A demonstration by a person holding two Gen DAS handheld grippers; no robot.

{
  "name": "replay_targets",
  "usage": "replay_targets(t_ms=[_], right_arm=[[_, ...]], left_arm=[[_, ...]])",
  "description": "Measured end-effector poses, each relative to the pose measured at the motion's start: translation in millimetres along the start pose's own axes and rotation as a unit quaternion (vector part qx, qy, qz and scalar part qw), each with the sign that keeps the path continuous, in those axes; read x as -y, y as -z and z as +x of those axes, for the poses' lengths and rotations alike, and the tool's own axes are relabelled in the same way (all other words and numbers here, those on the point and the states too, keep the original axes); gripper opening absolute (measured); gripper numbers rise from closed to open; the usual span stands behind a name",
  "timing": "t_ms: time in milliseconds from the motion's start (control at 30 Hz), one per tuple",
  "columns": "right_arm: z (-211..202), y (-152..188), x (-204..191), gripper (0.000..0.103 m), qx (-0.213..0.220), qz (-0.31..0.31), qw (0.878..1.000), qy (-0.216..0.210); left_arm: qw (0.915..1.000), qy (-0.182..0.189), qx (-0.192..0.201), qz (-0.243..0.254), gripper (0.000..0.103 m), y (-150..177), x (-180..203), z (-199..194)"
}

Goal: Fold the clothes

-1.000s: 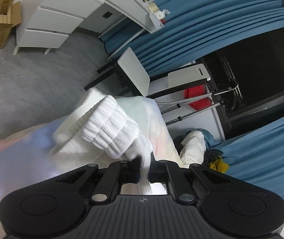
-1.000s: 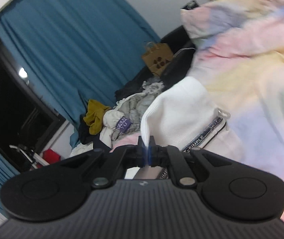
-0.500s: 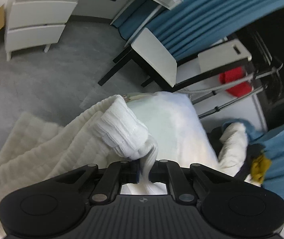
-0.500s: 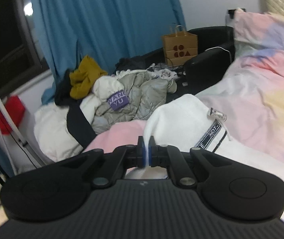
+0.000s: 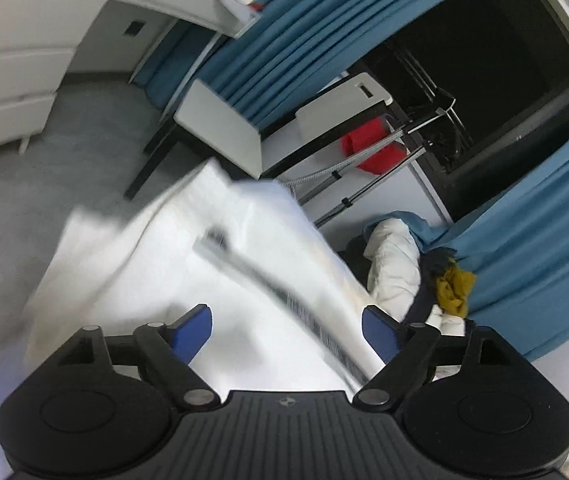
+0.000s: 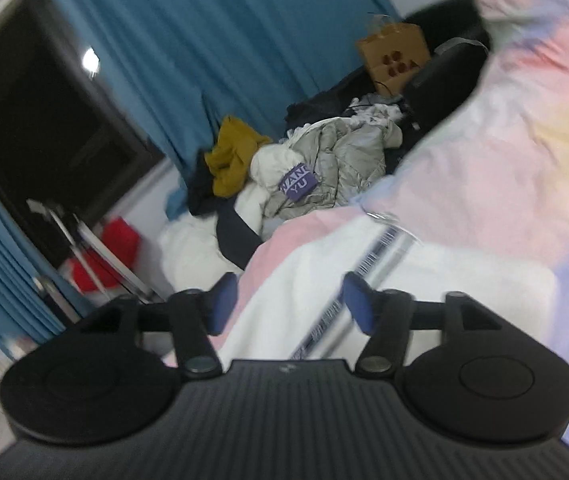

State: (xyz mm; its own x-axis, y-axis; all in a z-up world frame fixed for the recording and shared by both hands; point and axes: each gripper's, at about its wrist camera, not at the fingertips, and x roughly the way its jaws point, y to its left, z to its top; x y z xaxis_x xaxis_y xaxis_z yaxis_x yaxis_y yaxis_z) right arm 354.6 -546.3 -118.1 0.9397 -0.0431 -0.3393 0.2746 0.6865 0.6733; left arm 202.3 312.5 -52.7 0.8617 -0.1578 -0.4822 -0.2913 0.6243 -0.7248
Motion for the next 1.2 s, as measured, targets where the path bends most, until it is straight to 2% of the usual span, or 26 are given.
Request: replay_targets(t_ms=[133,200,267,300,333,467,533,667,700,733,767,800,833,900,933,1067,1200], right_arm=[[-40,24,51,0.067,-0.019,0.076,0.997,0.002],[-48,39,76,0.072,-0.041,0.115,0.992,0.008],[-46,54,96,0.072,-0.070,0.147,0.987,0.002],[-42,60,103,0.072,-0.083,0.156,0.984,-0.001],[-39,66,109,0.072,-0.097,0.164,0.982,-0.003],[-12,77,116,0.072,-0.105,0.161,0.981,-0.023],[3,81,120,0.071,-0.099,0.169,0.980,-0.031],[24,86,118,0.065,-0.057,0.143,0.987,-0.044],[29,86,116,0.060,-0.047,0.134,0.989,-0.044],[33,86,114,0.057,-0.036,0.124,0.991,-0.045],[36,84,114,0.045,-0.030,0.123,0.991,-0.043],[39,83,115,0.030,-0.024,0.126,0.991,-0.039],[40,81,116,0.025,-0.017,0.131,0.990,-0.038],[42,79,116,0.018,-0.003,0.134,0.990,-0.031],[42,79,112,0.018,0.003,0.130,0.991,-0.023],[27,68,97,0.013,0.014,0.128,0.992,-0.009],[-12,50,80,0.010,0.016,0.098,0.995,-0.010]], left_arm=[[0.9976,0.021,-0.007,-0.066,0.086,57,-23,-28],[0.9935,0.009,-0.029,-0.110,0.086,79,-37,-26],[0.9873,-0.007,-0.066,-0.144,0.086,88,-45,-17],[0.9881,-0.008,-0.064,-0.140,0.086,91,-46,-15],[0.9888,-0.009,-0.059,-0.137,0.086,91,-46,-12],[0.9879,-0.007,-0.030,-0.152,0.086,91,-53,9],[0.9877,-0.008,-0.009,-0.156,0.086,91,-54,21],[0.9911,-0.017,0.051,-0.122,0.086,86,-45,36],[0.9907,-0.020,0.064,-0.119,0.083,85,-43,40],[0.9904,-0.024,0.072,-0.116,0.075,82,-42,43],[0.9900,-0.028,0.080,-0.113,0.068,79,-40,46],[0.9894,-0.033,0.085,-0.113,0.056,77,-41,48],[0.9882,-0.035,0.087,-0.121,0.037,72,-44,50],[0.9852,-0.025,0.089,-0.144,0.022,66,-50,51],[0.9833,-0.013,0.090,-0.158,0.018,63,-53,50],[0.9884,0.003,0.107,-0.107,0.016,44,-33,39],[0.9876,0.001,0.096,-0.124,0.015,37,-27,23]])
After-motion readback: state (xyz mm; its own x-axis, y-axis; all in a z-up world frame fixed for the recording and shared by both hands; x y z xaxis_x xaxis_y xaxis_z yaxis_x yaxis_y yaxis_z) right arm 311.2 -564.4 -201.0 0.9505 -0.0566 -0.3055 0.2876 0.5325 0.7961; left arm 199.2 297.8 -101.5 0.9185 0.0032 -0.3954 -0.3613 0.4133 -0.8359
